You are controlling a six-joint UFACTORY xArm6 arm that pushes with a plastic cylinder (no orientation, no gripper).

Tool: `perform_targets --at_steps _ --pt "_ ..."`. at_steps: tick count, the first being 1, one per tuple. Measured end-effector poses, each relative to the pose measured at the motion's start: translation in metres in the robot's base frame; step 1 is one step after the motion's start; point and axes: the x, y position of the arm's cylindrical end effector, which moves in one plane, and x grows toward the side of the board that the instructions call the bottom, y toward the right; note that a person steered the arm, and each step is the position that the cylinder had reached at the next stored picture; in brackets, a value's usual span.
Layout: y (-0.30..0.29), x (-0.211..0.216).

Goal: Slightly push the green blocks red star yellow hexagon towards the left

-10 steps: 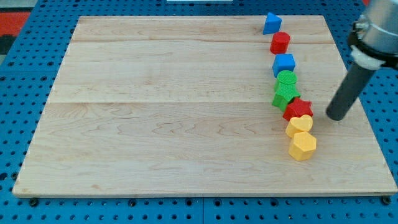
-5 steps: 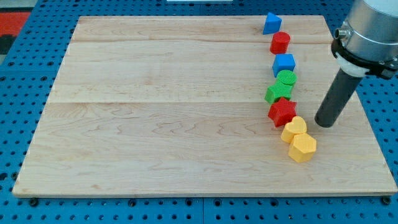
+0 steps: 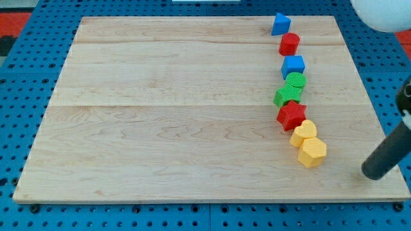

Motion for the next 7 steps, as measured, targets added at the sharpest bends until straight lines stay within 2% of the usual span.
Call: perform_targets --at_steps 2,3,4,6,7 --pt "-0.079 -0.014" --pt "-0.087 -0.012" --pt "-0.067 -0.002" --pt "-0.061 -0.026" --pt "-0.019 -0.060"
